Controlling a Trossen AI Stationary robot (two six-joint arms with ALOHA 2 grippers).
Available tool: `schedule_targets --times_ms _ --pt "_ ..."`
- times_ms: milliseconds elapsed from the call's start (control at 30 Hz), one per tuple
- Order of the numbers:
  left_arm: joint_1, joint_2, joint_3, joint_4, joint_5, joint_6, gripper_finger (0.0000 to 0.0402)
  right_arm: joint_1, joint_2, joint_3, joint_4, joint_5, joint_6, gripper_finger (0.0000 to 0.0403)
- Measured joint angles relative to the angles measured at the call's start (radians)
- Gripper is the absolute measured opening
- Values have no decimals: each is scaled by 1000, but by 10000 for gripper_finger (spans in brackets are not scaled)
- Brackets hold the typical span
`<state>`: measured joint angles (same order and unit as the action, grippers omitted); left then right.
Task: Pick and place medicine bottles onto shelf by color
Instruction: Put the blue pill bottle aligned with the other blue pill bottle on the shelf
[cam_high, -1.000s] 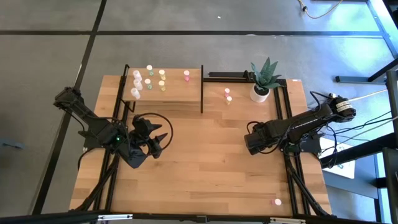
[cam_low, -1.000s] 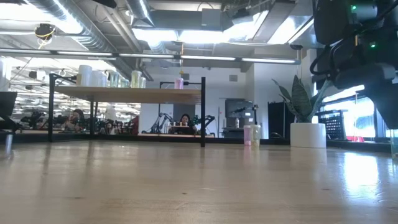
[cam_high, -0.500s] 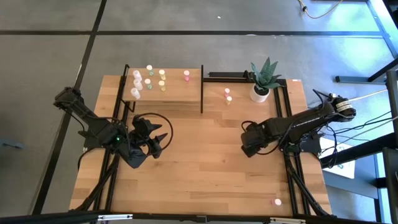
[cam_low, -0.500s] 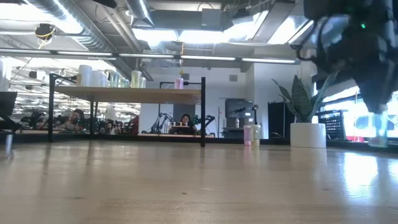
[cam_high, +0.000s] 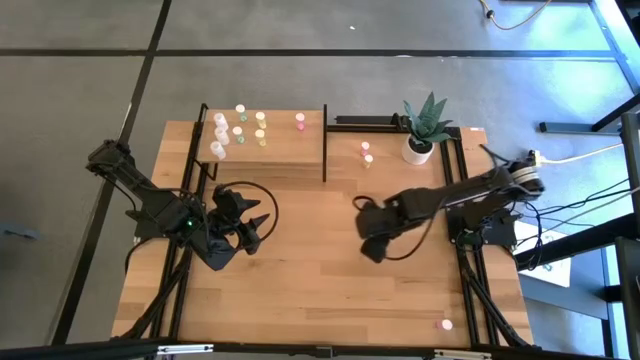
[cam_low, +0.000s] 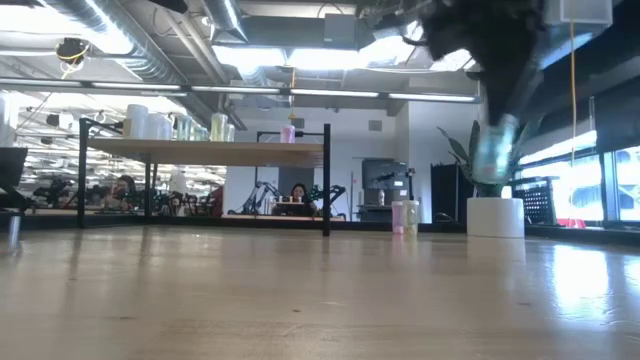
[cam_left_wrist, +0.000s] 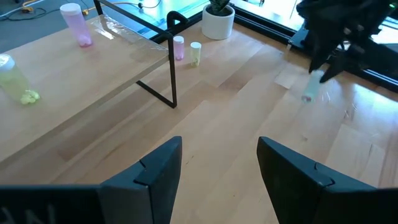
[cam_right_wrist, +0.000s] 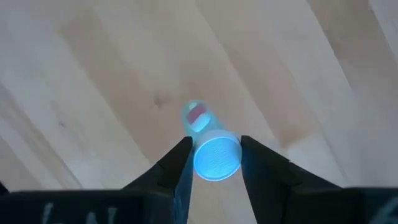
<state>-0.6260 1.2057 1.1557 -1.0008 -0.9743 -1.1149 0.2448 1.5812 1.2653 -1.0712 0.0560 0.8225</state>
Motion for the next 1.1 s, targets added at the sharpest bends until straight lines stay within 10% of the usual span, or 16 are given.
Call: schedule_targets --times_ms 533,1100 --pt "0 0 0 0 0 0 202 -66 421 484 -14 -13 -582 123" --pt "0 0 0 0 0 0 202 -73 521 517 -46 146 -671 123"
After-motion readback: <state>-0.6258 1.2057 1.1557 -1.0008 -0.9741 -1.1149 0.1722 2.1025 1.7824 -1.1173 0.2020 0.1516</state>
